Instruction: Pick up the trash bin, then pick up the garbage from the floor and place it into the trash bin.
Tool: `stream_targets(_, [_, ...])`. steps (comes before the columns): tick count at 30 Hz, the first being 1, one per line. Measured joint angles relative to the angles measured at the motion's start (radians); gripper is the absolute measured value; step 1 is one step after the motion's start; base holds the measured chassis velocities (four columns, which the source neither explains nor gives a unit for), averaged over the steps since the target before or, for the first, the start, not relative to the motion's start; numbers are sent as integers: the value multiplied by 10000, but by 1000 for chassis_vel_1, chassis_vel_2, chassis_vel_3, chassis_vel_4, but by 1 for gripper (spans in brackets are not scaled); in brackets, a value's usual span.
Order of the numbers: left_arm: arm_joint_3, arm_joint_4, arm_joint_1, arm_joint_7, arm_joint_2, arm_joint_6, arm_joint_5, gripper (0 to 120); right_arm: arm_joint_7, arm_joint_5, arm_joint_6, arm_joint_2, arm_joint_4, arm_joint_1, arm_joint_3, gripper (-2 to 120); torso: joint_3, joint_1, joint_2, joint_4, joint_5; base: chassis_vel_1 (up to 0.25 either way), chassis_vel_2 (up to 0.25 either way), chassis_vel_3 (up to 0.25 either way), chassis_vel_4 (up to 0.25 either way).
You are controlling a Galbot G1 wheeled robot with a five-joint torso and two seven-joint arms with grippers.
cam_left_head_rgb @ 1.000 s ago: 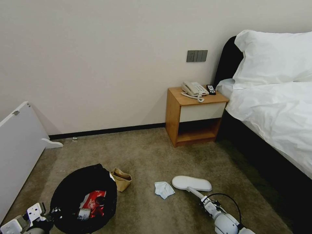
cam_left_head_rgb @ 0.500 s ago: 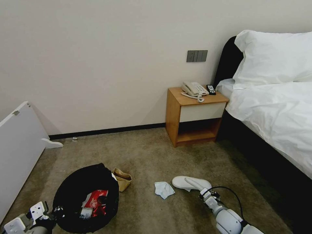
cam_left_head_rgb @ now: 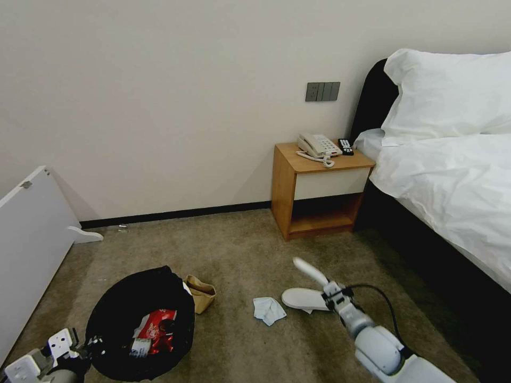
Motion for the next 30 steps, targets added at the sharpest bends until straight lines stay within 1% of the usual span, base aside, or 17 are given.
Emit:
stream_targets(1, [17,-42,-15,-72,9,0,-83,2,-20,216,106,-85,534,42,154,2,0,0,0,-2,1,0,0,0,0])
stream_targets(2, [17,-42,-15,-72,9,0,-83,2,-20,216,106,-85,534,42,154,2,0,0,0,-2,1,0,0,0,0])
stream_targets(3, [20,-98,-30,-152,35,0,-181,2,-41,487,226,-169,1229,139,345,2,0,0,1,0,-1,0,0,0,0])
stream_targets(5, [-59,-205,-34,-251,95,0,-337,2,-110,719,410,-255,2026,299,519,2,0,0,1,-2,0,0,0,0,0])
stream_targets(11, [-164,-407,0,-340,240,0,-600,2,-169,1051,732,-277,2884,633,599,2,0,0,1,-1,0,0,0,0,0])
stream_targets(13, [-136,-547,18,-390,306,0,-711,2,-228,1467,912,-211,3319,977,471,2,0,0,1,-3,2,0,0,0,0])
stream_targets(15, [-98,-594,25,-408,332,0,-722,2,-278,1664,993,-180,3458,1151,380,2,0,0,1,-4,0,0,0,0,0])
stream_targets(16, [-30,-655,40,-425,361,0,-730,2,-372,2105,1191,-90,3660,1572,124,2,0,0,1,-3,0,0,0,0,0])
stream_targets(17, [-30,-655,40,-425,361,0,-730,2,-372,2105,1191,-90,3660,1572,124,2,0,0,1,-3,0,0,0,0,0])
stream_targets(19, [39,-720,46,-442,374,-1,-743,2,-567,2811,1635,78,3773,2247,-344,2,0,0,1,0,-2,0,0,0,0])
stream_targets(20, [39,-720,46,-442,374,-1,-743,2,-567,2811,1635,78,3773,2247,-344,2,0,0,1,0,-2,0,0,0,0])
stream_targets(22, [124,-763,61,-455,380,-1,-741,2,-751,3567,2245,384,3722,3037,-1014,2,0,0,1,1,-2,0,0,0,0])
stream_targets(23, [124,-763,61,-455,380,-1,-741,2,-751,3567,2245,384,3722,3037,-1014,2,0,0,1,1,-2,0,0,0,0])
stream_targets(25, [181,-784,73,-458,386,0,-731,2,-899,3949,2629,642,3604,3476,-1475,2,1,0,1,0,-1,0,0,0,0])
stream_targets(26, [181,-784,73,-458,386,0,-731,2,-899,3949,2629,642,3604,3476,-1475,2,1,0,1,0,-1,0,0,0,0])
stream_targets(29, [255,-818,70,-472,423,0,-720,2,-1057,4449,3191,1071,3378,4089,-2333,2,1,0,1,-1,-1,0,0,0,0])
stream_targets(30, [255,-818,70,-472,423,0,-720,2,-1057,4449,3191,1071,3378,4089,-2333,2,1,0,1,-1,-1,0,0,0,0])
